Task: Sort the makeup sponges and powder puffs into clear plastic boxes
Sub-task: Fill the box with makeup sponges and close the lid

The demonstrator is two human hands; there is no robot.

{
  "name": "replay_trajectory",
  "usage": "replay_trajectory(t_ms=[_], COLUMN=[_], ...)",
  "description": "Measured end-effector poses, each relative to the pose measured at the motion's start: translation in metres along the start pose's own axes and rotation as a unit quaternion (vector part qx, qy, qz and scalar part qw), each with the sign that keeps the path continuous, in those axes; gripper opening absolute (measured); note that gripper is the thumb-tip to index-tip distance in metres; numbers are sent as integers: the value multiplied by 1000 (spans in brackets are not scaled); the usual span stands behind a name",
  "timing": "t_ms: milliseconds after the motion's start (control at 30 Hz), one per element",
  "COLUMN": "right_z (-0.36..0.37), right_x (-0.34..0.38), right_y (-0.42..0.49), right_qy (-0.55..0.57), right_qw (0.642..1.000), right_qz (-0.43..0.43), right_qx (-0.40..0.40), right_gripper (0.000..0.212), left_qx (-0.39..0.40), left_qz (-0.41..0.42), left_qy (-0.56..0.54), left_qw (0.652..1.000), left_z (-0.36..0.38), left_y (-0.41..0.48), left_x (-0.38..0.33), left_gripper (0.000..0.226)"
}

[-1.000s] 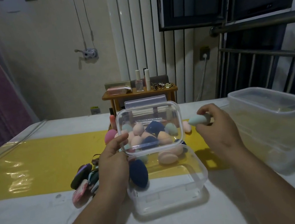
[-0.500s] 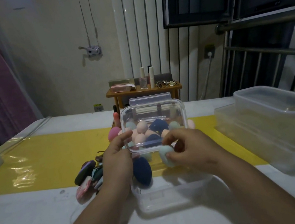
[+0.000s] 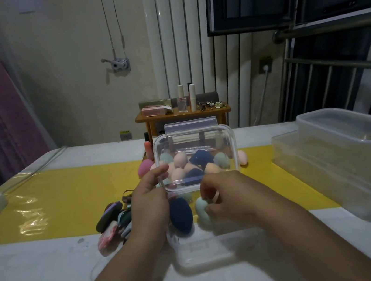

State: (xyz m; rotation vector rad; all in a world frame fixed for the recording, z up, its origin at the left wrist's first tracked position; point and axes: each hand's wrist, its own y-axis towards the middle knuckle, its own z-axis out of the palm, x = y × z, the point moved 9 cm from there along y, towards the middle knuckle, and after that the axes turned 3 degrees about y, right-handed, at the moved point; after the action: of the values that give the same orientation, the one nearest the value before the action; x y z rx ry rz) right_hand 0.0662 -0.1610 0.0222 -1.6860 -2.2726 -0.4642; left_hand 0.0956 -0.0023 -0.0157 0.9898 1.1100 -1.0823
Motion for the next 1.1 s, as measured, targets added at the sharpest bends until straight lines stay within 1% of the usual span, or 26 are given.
replay_trajectory(t_ms=[133,233,333,400,467,633,733,767,867,933,1100], right_z=[9,10,7,3,-2,-14,-25,-31,-49,-56,-58], right_x=[4,2,-1,-2,-3,-7,-18,-22,-38,-52,-86], right_y=[4,5,1,0,0,0,-2,-4,-12,-16,-17], right_qy=[-27,-35,-12,-2,8,34,80,94,141,168,163], right_qw=[1000,999,1000,1000,1000,996,987,982,958,941,925], right_qz=[-3,3,20,22,17,7,12,17,33,56,121], right_qx=[3,6,8,-5,-23,-83,-139,-164,-248,-289,-321], right_gripper=[10,21,37,40,37,22,13,12,18,19,16], left_qx=[5,10,6,5,6,11,6,6,5,3,10], left_qz=[0,3,2,2,6,7,10,9,9,6,13], left_qy=[1,3,7,9,12,7,3,3,3,4,6], left_qw=[1000,1000,1000,1000,1000,1000,1000,1000,1000,1000,1000], left_z=[0,0,0,0,0,2,1,1,1,0,0], left_y=[-1,-2,0,0,-1,-2,-2,-2,-2,-3,-6], left_x=[-1,-1,-1,-1,-2,-3,-3,-3,-3,-2,-6], left_gripper=[49,47,48,48,48,46,47,47,47,47,47])
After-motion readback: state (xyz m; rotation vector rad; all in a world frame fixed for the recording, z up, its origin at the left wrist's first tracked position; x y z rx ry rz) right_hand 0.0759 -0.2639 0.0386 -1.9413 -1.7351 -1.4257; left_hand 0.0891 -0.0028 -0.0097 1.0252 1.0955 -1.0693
